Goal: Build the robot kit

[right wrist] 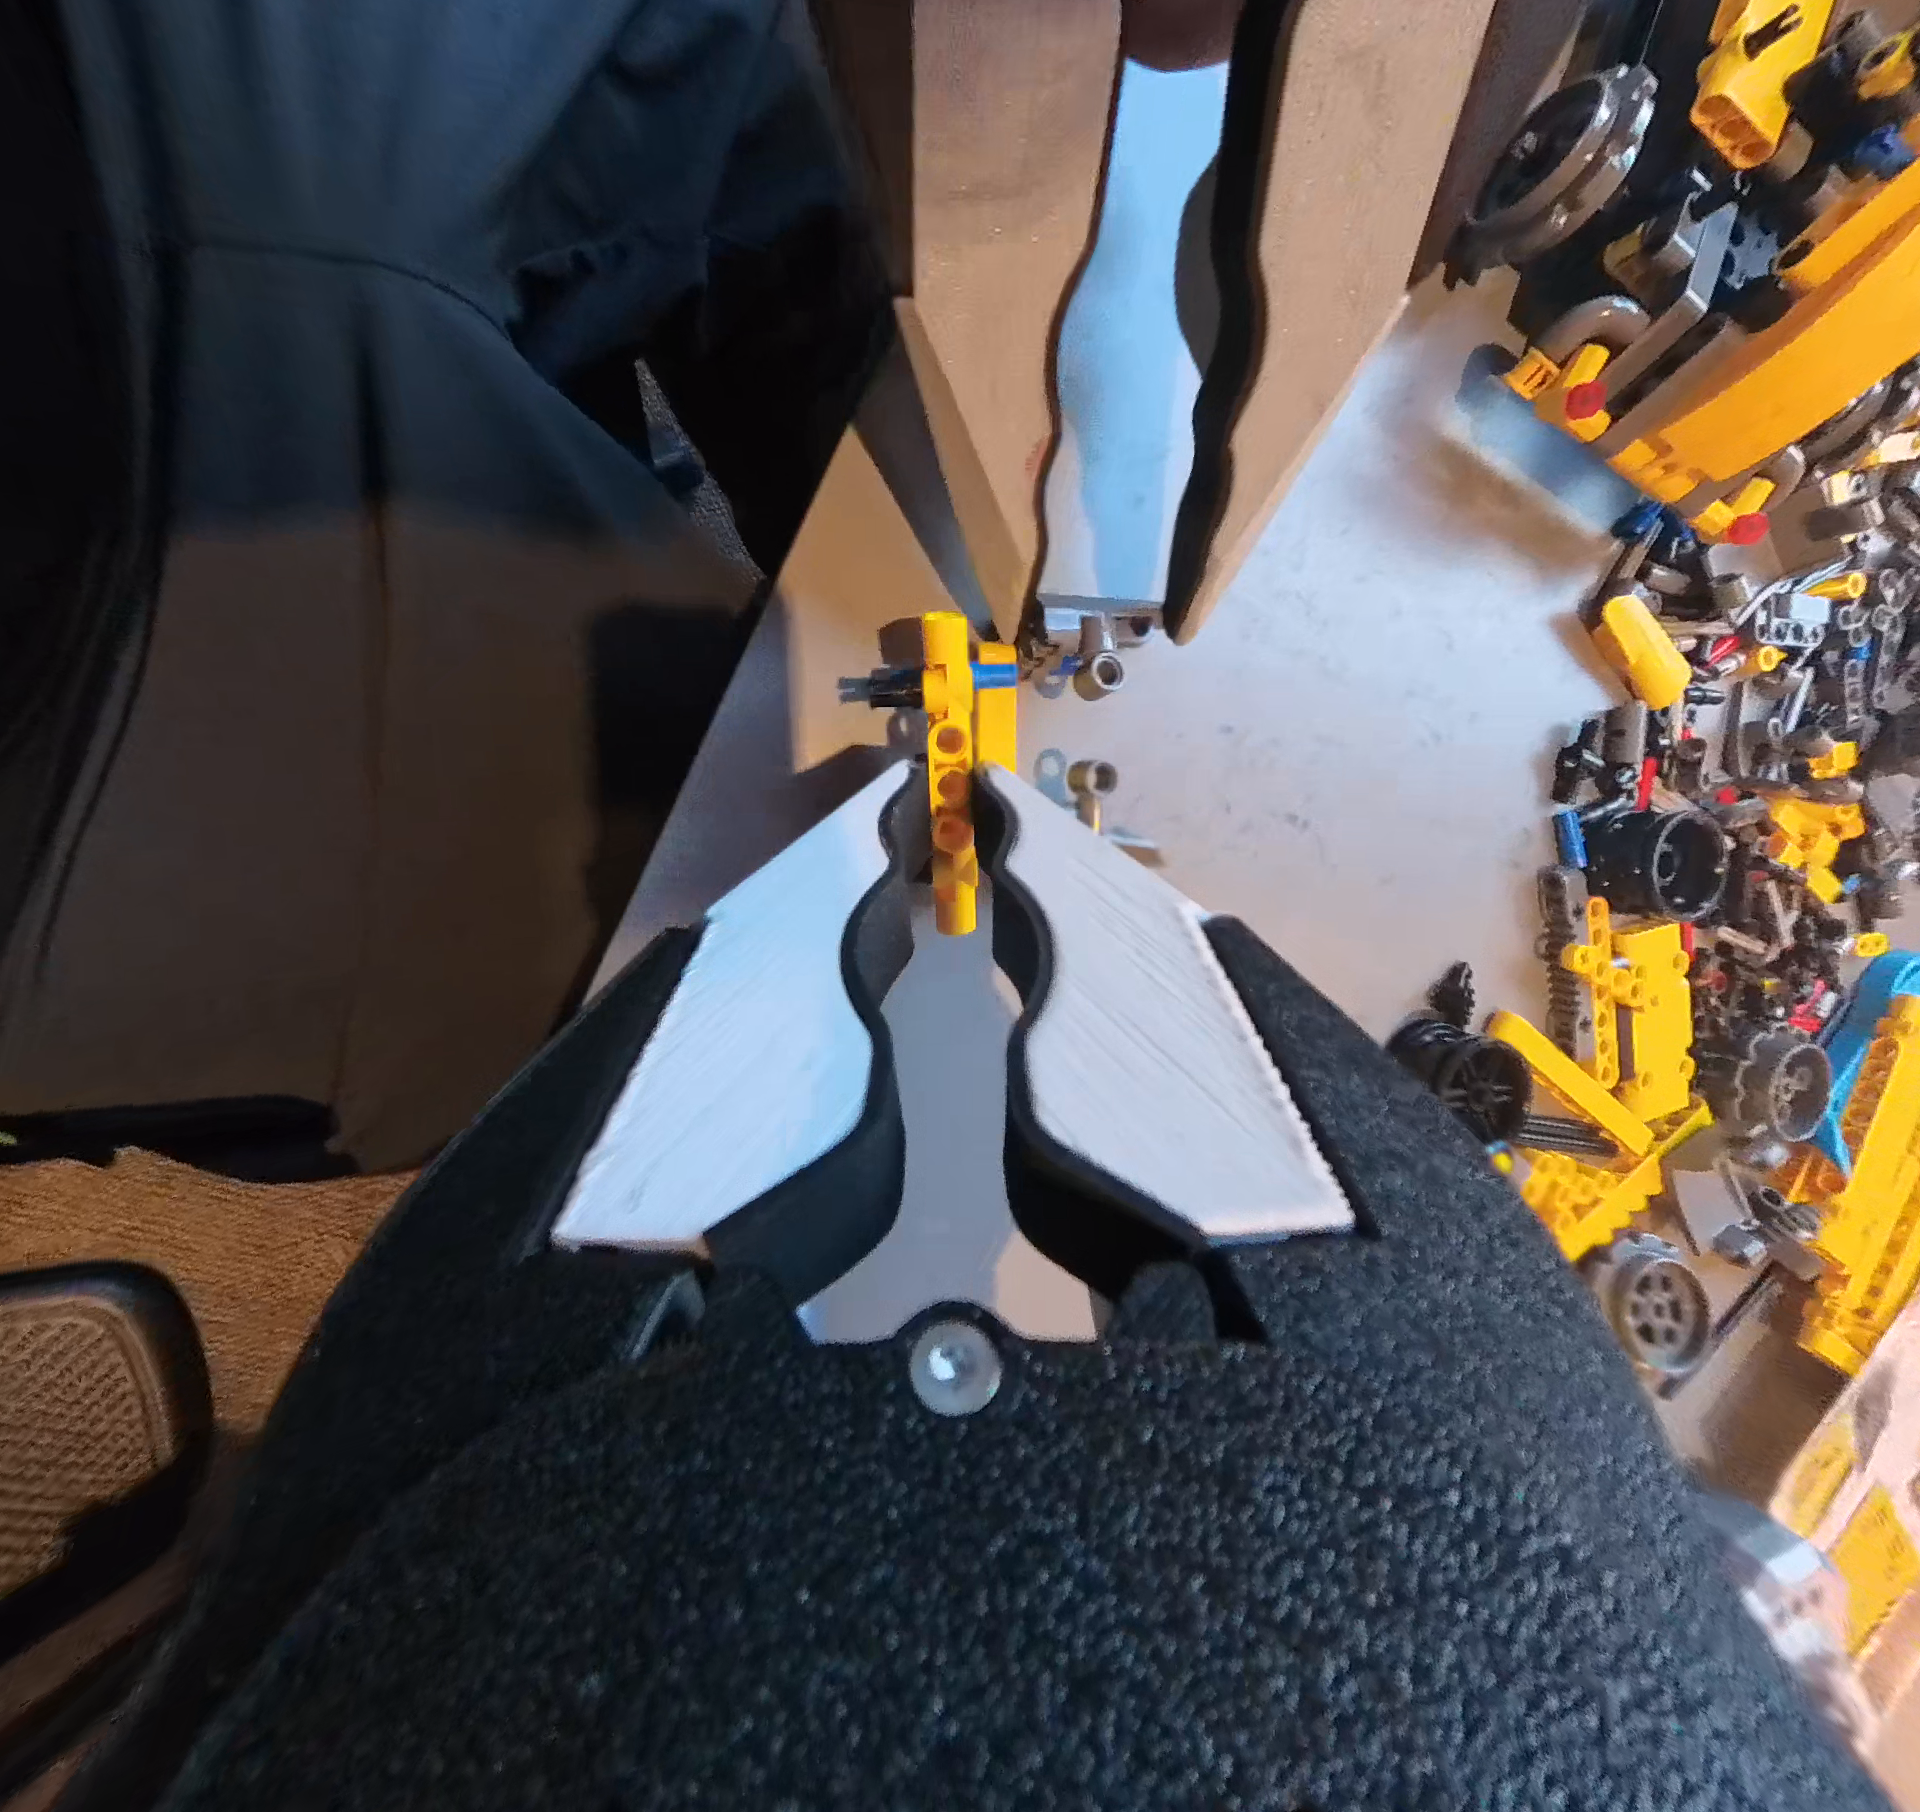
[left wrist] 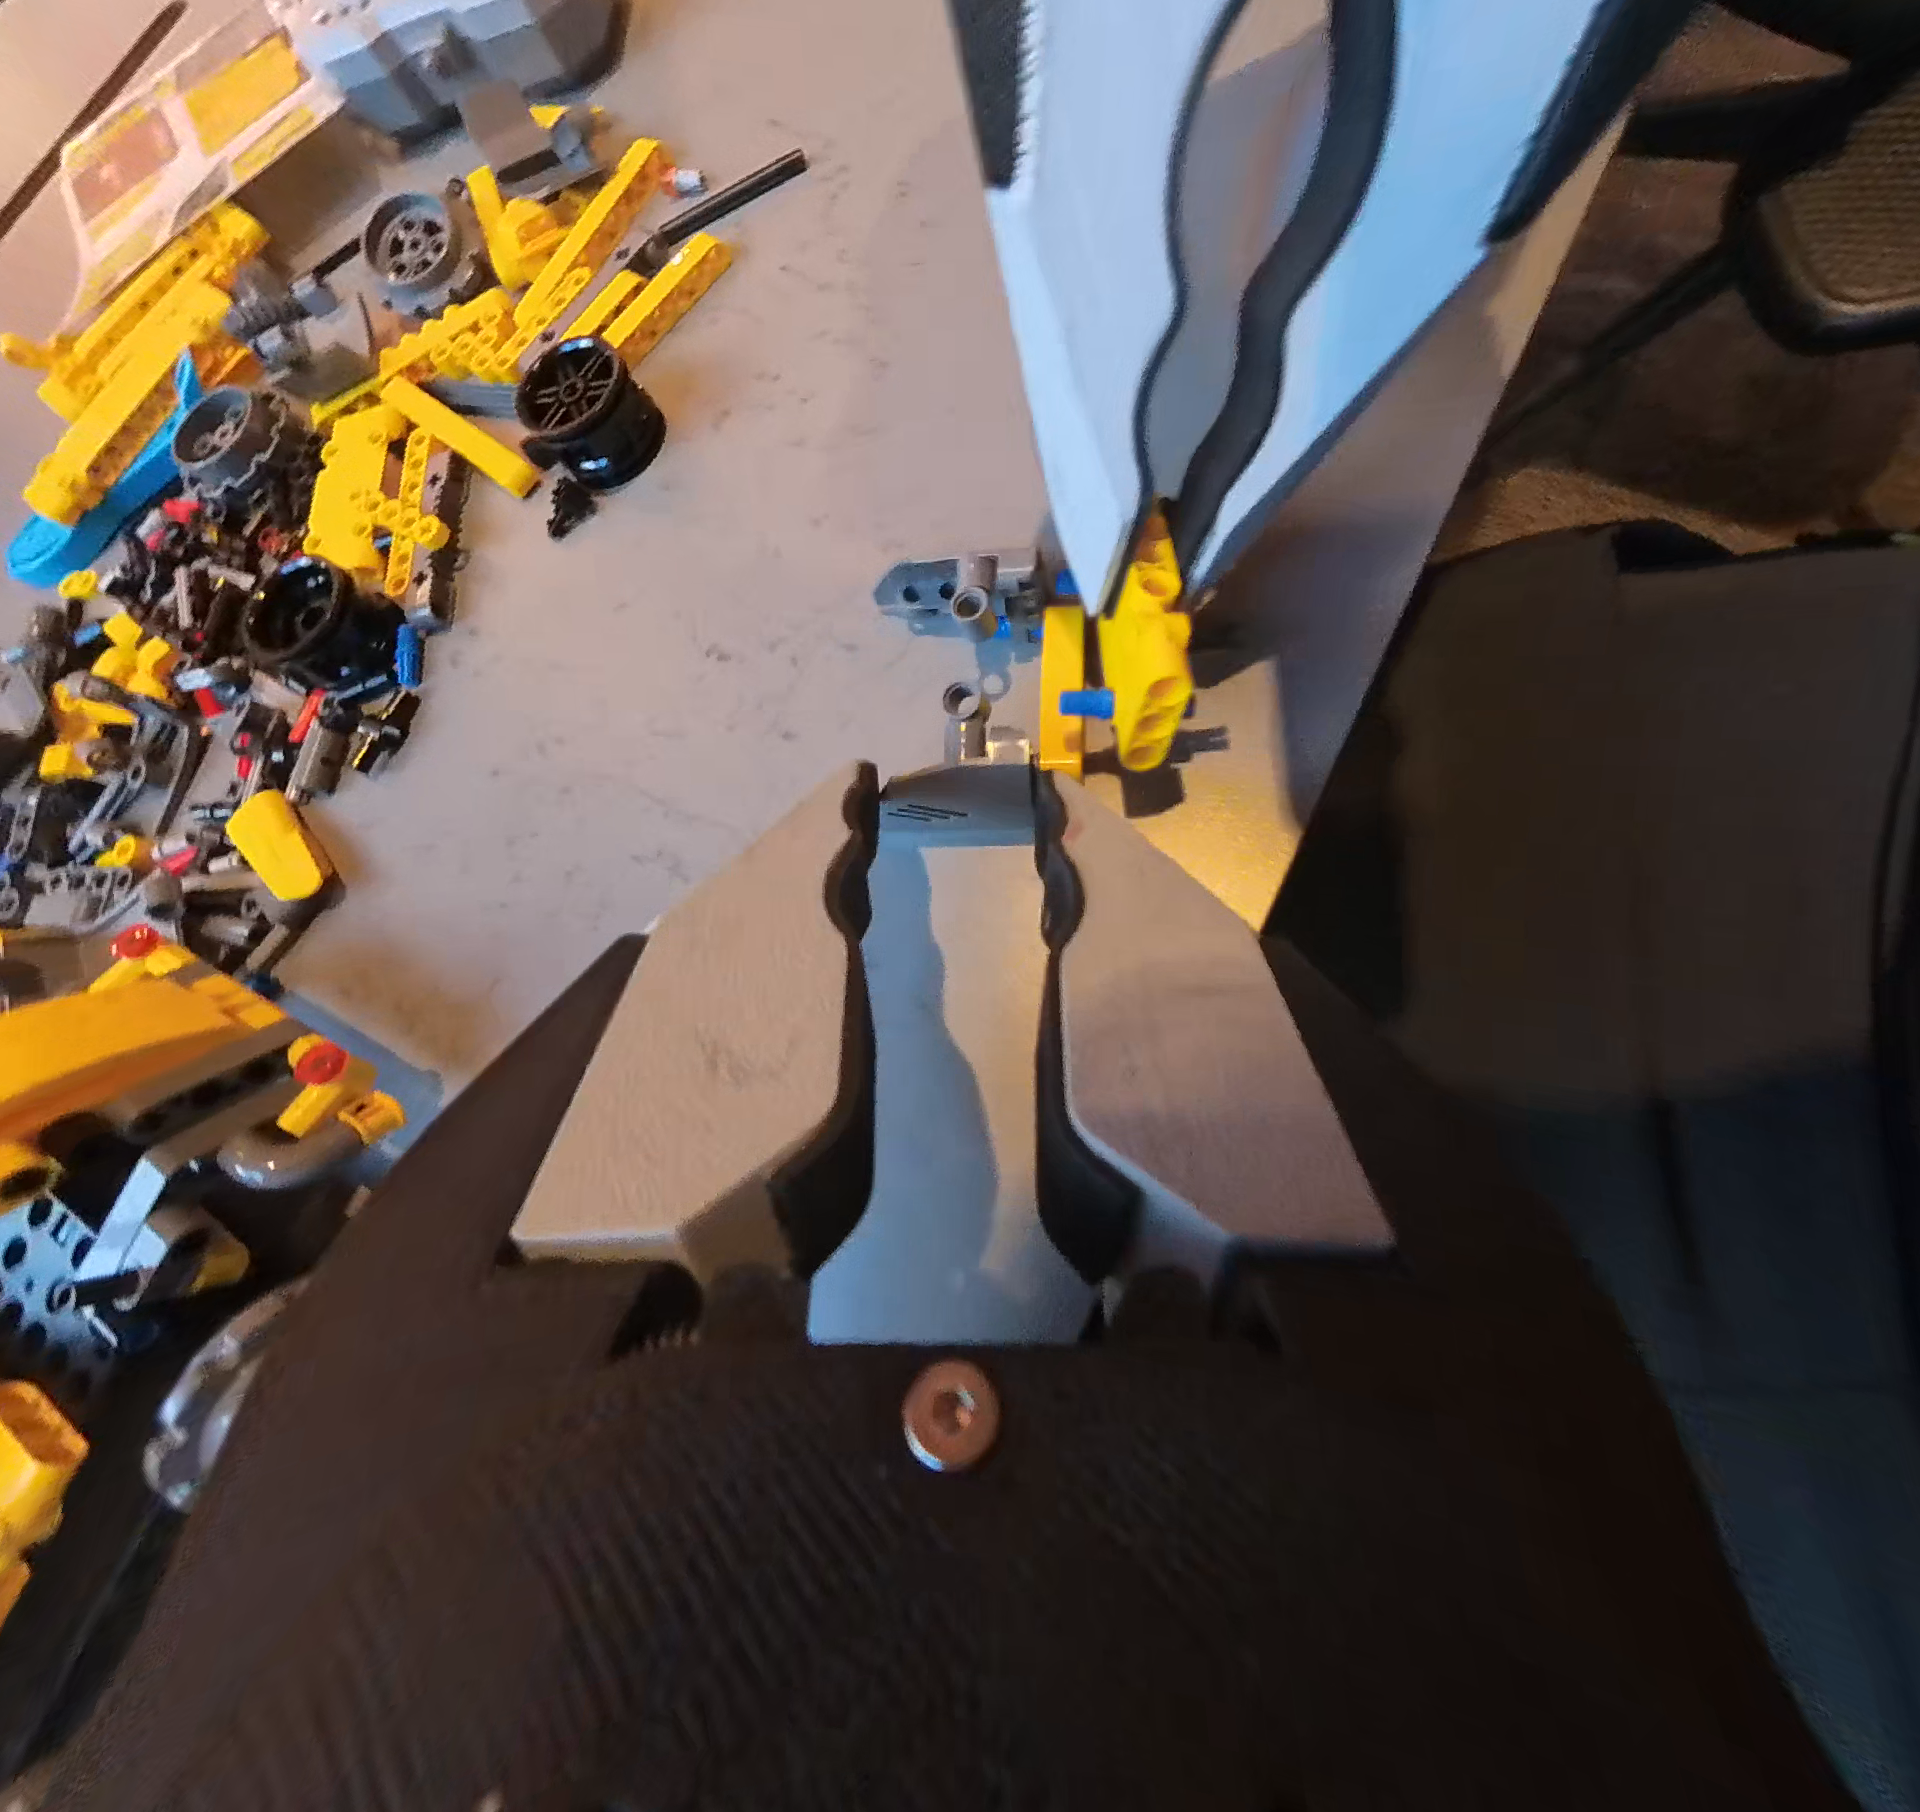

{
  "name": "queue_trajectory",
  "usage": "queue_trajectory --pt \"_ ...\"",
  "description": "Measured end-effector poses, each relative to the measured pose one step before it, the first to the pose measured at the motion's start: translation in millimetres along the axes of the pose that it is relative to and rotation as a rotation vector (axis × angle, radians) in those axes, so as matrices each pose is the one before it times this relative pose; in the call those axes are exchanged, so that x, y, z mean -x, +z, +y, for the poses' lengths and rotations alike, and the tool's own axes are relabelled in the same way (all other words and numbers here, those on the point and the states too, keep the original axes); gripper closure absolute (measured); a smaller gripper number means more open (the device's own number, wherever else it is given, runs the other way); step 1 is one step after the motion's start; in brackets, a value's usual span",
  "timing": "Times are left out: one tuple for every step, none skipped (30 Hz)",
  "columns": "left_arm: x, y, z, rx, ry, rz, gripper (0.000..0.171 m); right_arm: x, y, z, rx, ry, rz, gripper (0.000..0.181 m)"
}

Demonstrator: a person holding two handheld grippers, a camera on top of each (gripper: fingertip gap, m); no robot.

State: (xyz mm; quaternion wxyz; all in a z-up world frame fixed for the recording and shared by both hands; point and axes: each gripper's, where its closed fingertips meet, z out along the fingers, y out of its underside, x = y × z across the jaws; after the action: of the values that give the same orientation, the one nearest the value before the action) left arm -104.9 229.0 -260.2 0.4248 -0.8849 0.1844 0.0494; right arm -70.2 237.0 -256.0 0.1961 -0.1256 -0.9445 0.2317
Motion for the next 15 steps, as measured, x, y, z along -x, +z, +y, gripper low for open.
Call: queue_trajectory --pt "-0.34 0.11 -0.15 -0.00186 0.0161 0.0125 0.144 -0.29 2.27 -1.21 0.0008 0.0202 -0.0079 0.174" --pt "-0.50 -0.26 0.16 0.00207 0.0181 0.0106 0.144 0.30 1.79 -1.51 -0.0010 0.0159 -0.0074 0.174" --pt "-0.22 -0.61 0.62 0.00472 0.0290 0.0051 0.143 0.46 1.15 -1.28 -0.0002 0.0112 -0.0058 0.174" --pt "-0.06 -0.43 1.03 0.00238 0.0318 0.0019 0.143 -0.28 0.43 -0.79 0.0013 0.0071 -0.0009 0.174" --pt "-0.45 -0.22 0.89 -0.00305 0.0266 0.0057 0.143 -1.00 0.25 -0.30 0.0039 0.0079 0.0029 0.174" --pt "-0.35 0.08 1.57 -0.00422 0.0220 0.0081 0.142 -0.98 0.14 -0.46 0.0031 0.0092 0.0022 0.174" --pt "-0.18 -0.05 1.03 -0.00459 0.0106 0.0093 0.142 -0.77 -0.05 -0.83 0.0005 0.0054 0.0017 0.174" --pt "-0.33 -0.06 -0.15 -0.00676 0.0035 0.0111 0.142 0.10 -0.01 -0.94 0.0010 0.0007 -0.0007 0.174" --pt "-0.46 0.03 -0.33 -0.00537 0.0045 0.0118 0.142 0.75 0.01 -0.58 0.0046 -0.0046 -0.0012 0.174" --pt "-0.36 0.24 -0.28 -0.00467 0.0076 0.0088 0.142 0.53 0.10 -0.21 0.0077 -0.0100 0.0020 0.174" --pt "-1.07 0.20 -0.40 -0.00531 0.0124 0.0121 0.142 0.67 0.17 0.05 0.0094 -0.0128 0.0025 0.174" --pt "-1.31 -0.39 0.01 -0.00367 0.0198 0.0135 0.141 0.71 -0.04 -0.12 0.0071 -0.0118 0.0004 0.174" --pt "-0.99 -0.79 0.61 0.00012 0.0237 0.0123 0.141 0.63 0.04 -0.16 0.0055 -0.0086 -0.0020 0.174" --pt "-0.65 -0.74 1.12 0.00193 0.0136 0.0134 0.139 0.68 0.01 -0.09 0.0045 -0.0041 -0.0055 0.174" --pt "-0.99 -1.02 0.19 -0.00540 -0.0005 0.0211 0.131 0.67 -0.05 -0.02 0.0032 0.0009 -0.0079 0.174"
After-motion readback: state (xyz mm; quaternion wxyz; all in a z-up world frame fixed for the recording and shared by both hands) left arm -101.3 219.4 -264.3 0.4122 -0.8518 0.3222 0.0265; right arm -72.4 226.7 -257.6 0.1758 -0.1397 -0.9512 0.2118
